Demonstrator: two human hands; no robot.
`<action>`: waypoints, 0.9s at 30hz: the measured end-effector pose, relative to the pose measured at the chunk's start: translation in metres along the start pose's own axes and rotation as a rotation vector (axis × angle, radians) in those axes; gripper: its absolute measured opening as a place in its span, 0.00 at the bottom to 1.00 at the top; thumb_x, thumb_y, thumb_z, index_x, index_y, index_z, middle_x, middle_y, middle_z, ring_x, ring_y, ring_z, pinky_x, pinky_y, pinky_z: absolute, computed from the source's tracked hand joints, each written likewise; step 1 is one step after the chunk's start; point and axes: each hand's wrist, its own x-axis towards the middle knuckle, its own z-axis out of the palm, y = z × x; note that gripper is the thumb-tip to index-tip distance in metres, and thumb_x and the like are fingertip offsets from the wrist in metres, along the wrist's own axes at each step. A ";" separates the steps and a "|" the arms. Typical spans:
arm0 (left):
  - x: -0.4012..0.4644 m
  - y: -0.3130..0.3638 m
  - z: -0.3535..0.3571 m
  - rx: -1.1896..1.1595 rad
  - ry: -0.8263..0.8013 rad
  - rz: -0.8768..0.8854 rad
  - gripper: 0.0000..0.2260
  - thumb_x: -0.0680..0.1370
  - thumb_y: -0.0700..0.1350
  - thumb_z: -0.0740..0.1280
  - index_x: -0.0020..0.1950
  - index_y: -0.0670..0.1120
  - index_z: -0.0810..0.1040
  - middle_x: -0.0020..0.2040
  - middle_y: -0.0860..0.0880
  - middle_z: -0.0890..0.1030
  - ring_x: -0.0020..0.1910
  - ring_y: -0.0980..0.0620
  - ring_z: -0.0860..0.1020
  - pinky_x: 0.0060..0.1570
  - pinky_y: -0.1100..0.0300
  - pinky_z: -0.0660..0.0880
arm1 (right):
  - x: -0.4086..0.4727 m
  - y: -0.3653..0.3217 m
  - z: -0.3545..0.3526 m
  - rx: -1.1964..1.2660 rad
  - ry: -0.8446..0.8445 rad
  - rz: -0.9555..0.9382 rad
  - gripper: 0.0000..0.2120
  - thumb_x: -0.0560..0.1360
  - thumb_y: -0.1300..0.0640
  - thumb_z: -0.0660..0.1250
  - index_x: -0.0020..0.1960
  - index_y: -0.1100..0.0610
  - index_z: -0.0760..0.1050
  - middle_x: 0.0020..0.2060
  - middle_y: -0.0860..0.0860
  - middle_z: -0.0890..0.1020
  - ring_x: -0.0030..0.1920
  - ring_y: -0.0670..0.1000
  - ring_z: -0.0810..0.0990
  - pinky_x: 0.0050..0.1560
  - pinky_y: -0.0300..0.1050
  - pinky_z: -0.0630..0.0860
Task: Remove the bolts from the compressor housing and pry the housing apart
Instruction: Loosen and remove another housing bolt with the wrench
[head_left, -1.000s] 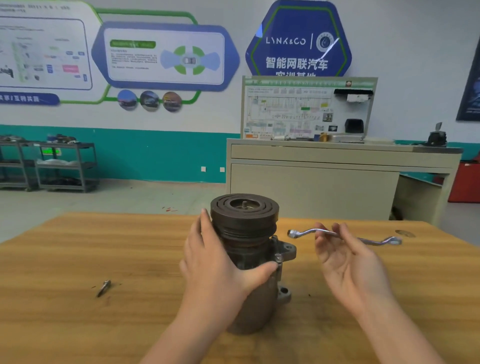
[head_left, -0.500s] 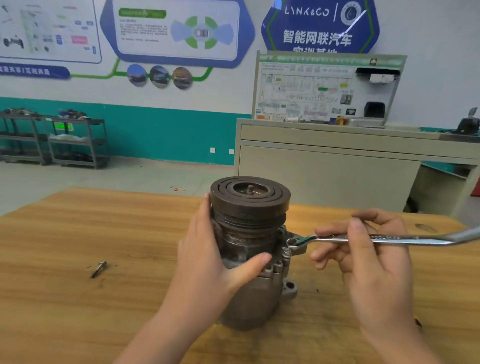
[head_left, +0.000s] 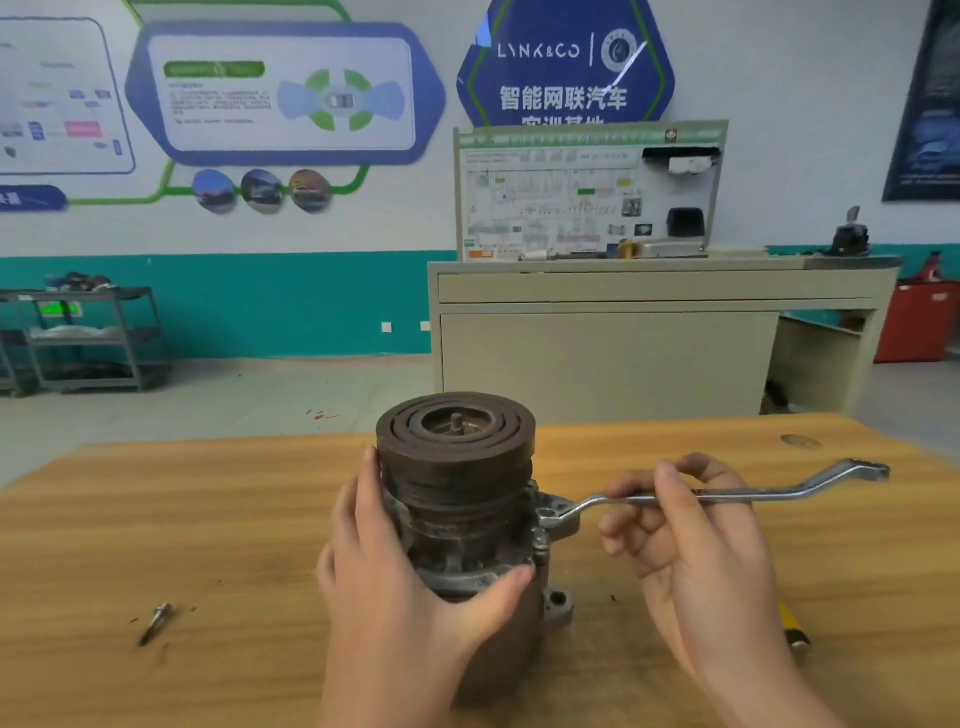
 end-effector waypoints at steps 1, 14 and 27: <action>0.000 0.000 0.001 0.021 0.001 -0.002 0.63 0.49 0.74 0.69 0.79 0.58 0.46 0.76 0.51 0.59 0.74 0.49 0.58 0.73 0.45 0.55 | -0.001 0.002 0.000 -0.019 -0.021 -0.018 0.03 0.77 0.58 0.58 0.50 0.56 0.65 0.32 0.57 0.81 0.27 0.53 0.80 0.26 0.41 0.76; -0.017 -0.003 0.005 0.043 0.045 0.024 0.56 0.58 0.71 0.71 0.79 0.56 0.47 0.74 0.55 0.54 0.75 0.44 0.61 0.72 0.40 0.63 | -0.021 0.002 0.010 -0.436 -0.275 -0.548 0.04 0.79 0.41 0.60 0.50 0.34 0.64 0.40 0.51 0.82 0.29 0.48 0.82 0.31 0.42 0.78; -0.021 -0.002 0.009 -0.039 0.029 0.022 0.57 0.61 0.65 0.76 0.79 0.55 0.44 0.77 0.47 0.52 0.77 0.45 0.58 0.74 0.47 0.62 | -0.016 0.032 0.027 -0.625 -0.306 -1.020 0.13 0.84 0.51 0.54 0.46 0.57 0.69 0.30 0.55 0.77 0.32 0.46 0.74 0.31 0.39 0.72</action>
